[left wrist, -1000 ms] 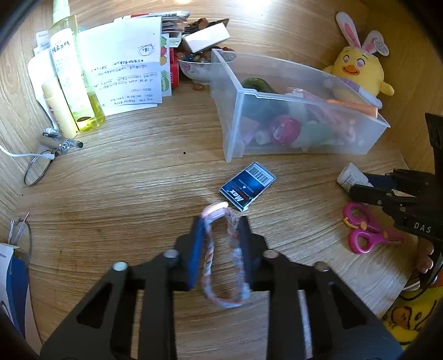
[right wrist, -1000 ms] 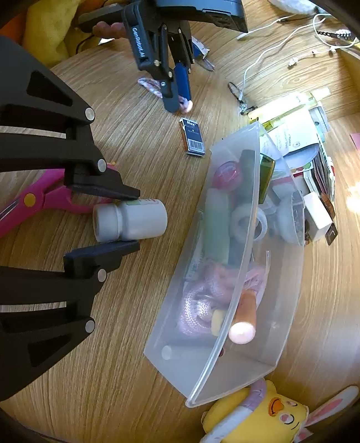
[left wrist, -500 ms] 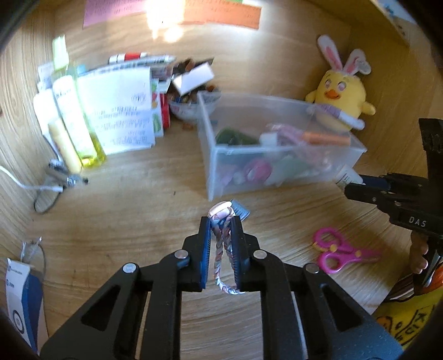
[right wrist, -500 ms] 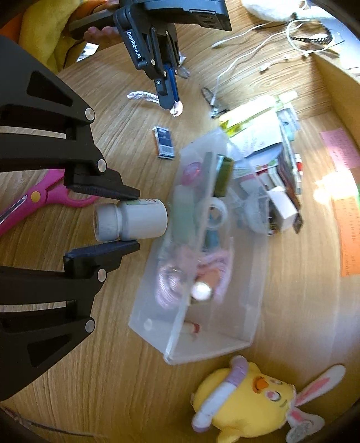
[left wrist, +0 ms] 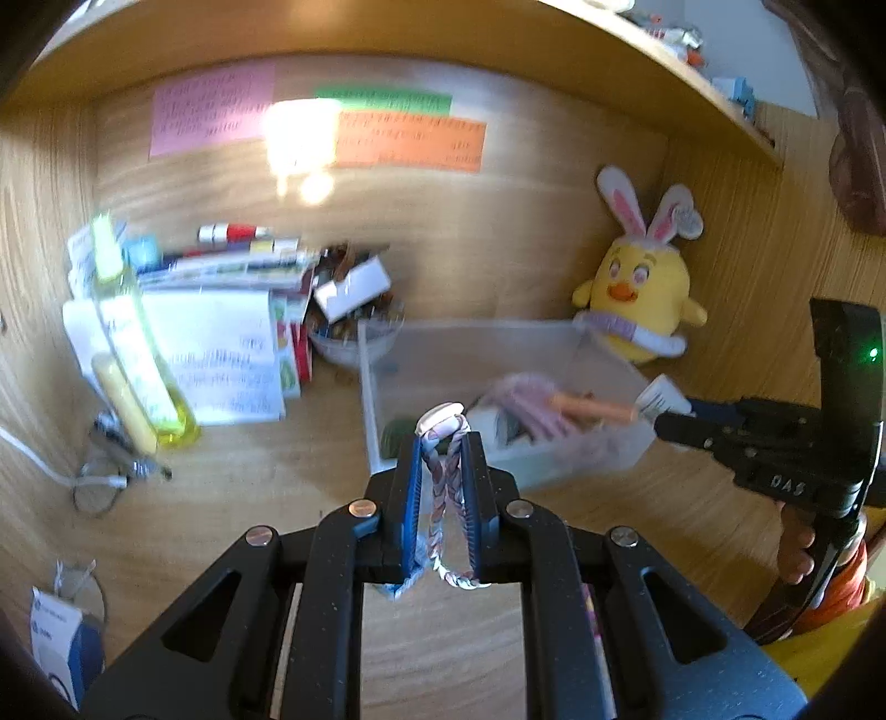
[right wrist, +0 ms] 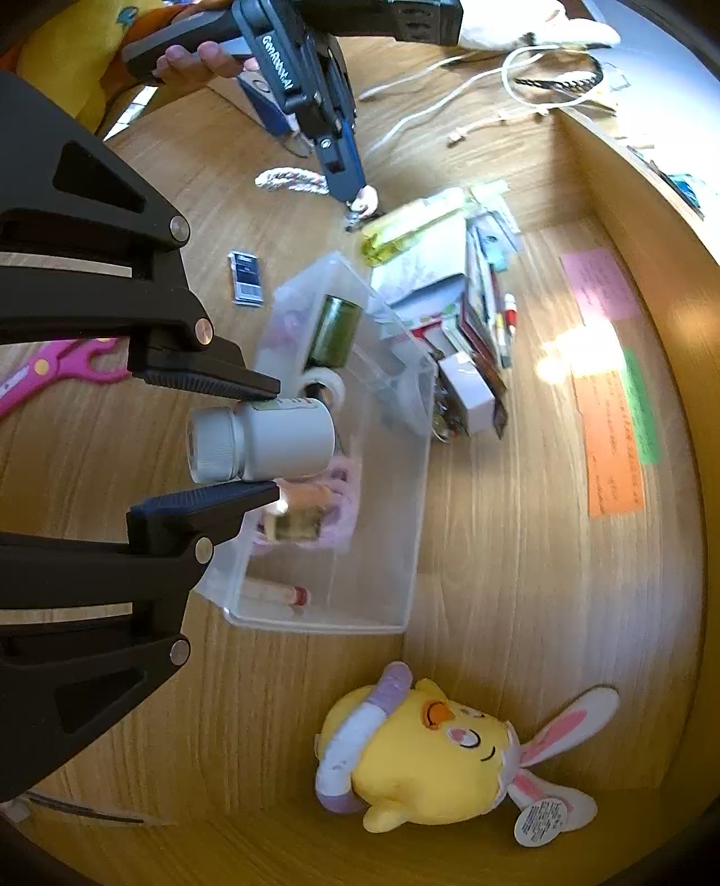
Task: Organize objects
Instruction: 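Carry bracelet into the box and open left tool while right tool releases pill bottle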
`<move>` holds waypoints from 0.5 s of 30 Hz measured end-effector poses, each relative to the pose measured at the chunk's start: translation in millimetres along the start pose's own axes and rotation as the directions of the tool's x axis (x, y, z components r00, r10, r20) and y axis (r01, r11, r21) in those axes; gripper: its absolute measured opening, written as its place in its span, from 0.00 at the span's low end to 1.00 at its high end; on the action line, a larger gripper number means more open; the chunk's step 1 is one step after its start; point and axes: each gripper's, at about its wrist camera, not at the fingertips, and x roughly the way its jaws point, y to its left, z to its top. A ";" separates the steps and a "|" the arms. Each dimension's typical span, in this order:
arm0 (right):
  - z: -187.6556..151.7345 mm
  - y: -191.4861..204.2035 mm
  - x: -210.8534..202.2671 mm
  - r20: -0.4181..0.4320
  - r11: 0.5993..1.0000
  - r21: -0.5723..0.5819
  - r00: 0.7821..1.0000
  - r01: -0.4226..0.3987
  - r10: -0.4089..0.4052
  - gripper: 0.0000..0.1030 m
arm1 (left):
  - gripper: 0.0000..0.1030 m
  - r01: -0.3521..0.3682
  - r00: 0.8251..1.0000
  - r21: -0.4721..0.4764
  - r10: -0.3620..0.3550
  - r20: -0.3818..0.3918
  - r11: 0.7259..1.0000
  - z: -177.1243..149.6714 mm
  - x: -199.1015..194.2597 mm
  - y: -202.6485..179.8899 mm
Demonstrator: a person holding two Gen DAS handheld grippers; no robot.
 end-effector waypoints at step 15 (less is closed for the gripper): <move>30.7 -24.2 18.6 0.023 1.000 0.015 1.000 0.020 -0.020 0.27 | 0.13 0.064 0.995 -0.009 -0.065 -0.079 0.998 34.0 65.3 -9.1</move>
